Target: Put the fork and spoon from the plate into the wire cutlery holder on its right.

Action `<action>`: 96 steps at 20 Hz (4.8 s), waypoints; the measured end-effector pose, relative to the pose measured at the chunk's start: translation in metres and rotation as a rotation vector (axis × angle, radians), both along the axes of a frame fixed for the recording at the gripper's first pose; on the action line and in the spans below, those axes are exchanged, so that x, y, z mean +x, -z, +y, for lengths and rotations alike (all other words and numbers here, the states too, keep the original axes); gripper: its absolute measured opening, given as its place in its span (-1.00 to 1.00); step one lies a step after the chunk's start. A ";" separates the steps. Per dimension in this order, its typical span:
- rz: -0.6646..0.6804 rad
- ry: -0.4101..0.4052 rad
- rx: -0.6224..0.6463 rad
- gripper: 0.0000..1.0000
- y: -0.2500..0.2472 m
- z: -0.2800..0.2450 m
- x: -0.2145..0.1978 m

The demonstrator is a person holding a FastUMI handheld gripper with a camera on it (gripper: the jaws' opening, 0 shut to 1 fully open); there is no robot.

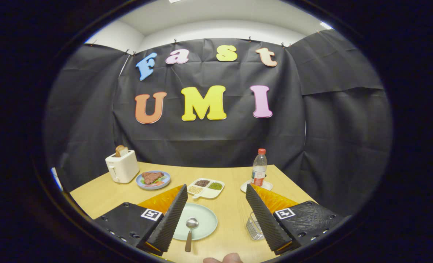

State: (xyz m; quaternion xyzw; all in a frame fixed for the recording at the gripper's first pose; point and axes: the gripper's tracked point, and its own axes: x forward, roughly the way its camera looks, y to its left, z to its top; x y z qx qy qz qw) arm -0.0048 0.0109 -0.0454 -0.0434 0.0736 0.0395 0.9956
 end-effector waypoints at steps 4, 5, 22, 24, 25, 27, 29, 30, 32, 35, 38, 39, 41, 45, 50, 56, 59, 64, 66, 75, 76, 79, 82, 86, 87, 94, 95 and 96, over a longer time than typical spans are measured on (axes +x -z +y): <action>0.145 -0.073 -0.035 0.92 0.016 0.020 -0.001; 0.197 -0.076 -0.050 0.93 0.013 0.022 -0.001; 0.980 -0.030 -0.079 0.93 0.152 0.039 -0.030; 1.015 -0.023 -0.059 0.84 0.170 0.038 -0.030; 1.029 -0.017 -0.056 0.72 0.178 0.036 -0.030; 1.057 -0.016 -0.041 0.50 0.191 0.035 -0.028; 1.085 -0.015 -0.026 0.29 0.203 0.036 -0.028; 1.100 -0.005 -0.029 0.10 0.207 0.035 -0.029; 1.120 0.009 -0.021 -0.28 0.210 0.036 -0.031; 1.114 -0.020 -0.018 -0.94 0.207 0.038 -0.033; 1.105 -0.066 0.004 -0.94 0.194 0.038 -0.039; 1.100 -0.070 0.008 -0.94 0.186 0.034 -0.041; 1.079 -0.080 0.027 -0.95 0.167 0.028 -0.041; 1.033 -0.095 0.049 -0.94 0.120 0.007 -0.043; 0.950 -0.021 0.052 -0.94 0.057 -0.069 -0.044; 0.993 0.101 0.098 -0.95 0.055 -0.149 -0.051; 1.050 0.109 0.115 -0.95 0.068 -0.157 -0.054; 1.086 0.121 0.167 -0.95 0.076 -0.151 -0.048; 1.073 0.152 0.160 -0.95 0.075 -0.157 -0.041; 0.910 0.190 0.179 0.36 0.047 -0.126 -0.021; 0.884 0.179 0.157 0.48 0.041 -0.115 -0.020; 0.837 0.100 0.115 0.65 0.039 -0.064 -0.025; 0.883 0.026 0.076 0.76 0.059 -0.014 -0.038; 0.964 -0.025 0.067 0.80 0.103 0.040 -0.046; 0.989 -0.029 0.069 0.80 0.114 0.052 -0.048; 1.074 -0.014 0.094 0.80 0.168 0.098 -0.045; 1.099 -0.016 0.111 0.80 0.175 0.103 -0.049; 1.119 -0.015 0.134 0.80 0.182 0.110 -0.049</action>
